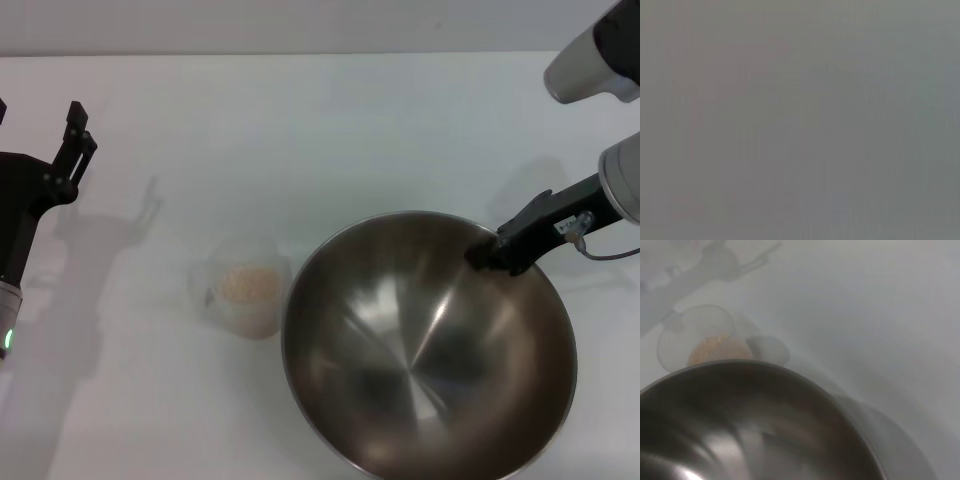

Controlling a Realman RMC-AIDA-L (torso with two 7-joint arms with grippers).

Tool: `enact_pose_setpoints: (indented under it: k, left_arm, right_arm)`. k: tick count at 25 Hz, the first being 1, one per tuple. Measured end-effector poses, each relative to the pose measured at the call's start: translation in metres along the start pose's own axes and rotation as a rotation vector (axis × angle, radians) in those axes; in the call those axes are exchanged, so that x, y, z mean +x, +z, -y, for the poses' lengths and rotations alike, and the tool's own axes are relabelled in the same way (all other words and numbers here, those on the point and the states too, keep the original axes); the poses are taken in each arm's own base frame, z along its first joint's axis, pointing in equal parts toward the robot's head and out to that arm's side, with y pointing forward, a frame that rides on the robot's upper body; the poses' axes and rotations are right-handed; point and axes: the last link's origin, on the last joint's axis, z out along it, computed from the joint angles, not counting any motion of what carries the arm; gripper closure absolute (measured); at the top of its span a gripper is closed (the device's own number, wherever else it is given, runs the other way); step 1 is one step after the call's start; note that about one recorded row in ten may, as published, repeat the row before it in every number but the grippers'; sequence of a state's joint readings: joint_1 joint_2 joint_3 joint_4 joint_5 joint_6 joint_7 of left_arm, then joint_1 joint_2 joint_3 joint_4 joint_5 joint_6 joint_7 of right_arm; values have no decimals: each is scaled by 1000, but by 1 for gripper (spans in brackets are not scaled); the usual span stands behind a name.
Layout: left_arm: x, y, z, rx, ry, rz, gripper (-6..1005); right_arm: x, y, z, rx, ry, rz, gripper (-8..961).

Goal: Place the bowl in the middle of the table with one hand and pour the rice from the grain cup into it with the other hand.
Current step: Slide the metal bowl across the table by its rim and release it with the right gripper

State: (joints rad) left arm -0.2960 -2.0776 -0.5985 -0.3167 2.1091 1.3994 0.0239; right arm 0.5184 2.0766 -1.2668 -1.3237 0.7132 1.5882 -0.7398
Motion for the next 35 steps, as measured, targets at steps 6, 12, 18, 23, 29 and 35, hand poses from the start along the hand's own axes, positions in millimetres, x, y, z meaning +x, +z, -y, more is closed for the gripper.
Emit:
enact_pose_setpoints:
  k: [6,12,18,23,29,35]
  left_arm:
    - [0,-1,-1,-1,-5,1,199]
    - [0,0,-1,-1,-7,-1,201]
    - [0,0,-1,1,-7,-3,202]
    - [0,-2,0,5,-8,-2,204]
    - [0,-4,2,13,-9,-4,205]
    - [1,-5,3,16,-7,-9,207]
  right_arm:
    - [0,2,3,25,10,-29,944]
    - [-3,1,3,28,7,-29,942]
    - [-15,-12,-1,63,-34,25,727]
    - [-23,-15,-4,74,-50,37,554]
    - [-32,-21,-7,97,-81,59,467]
    - [-52,-42,-13,174,-149,155,467]
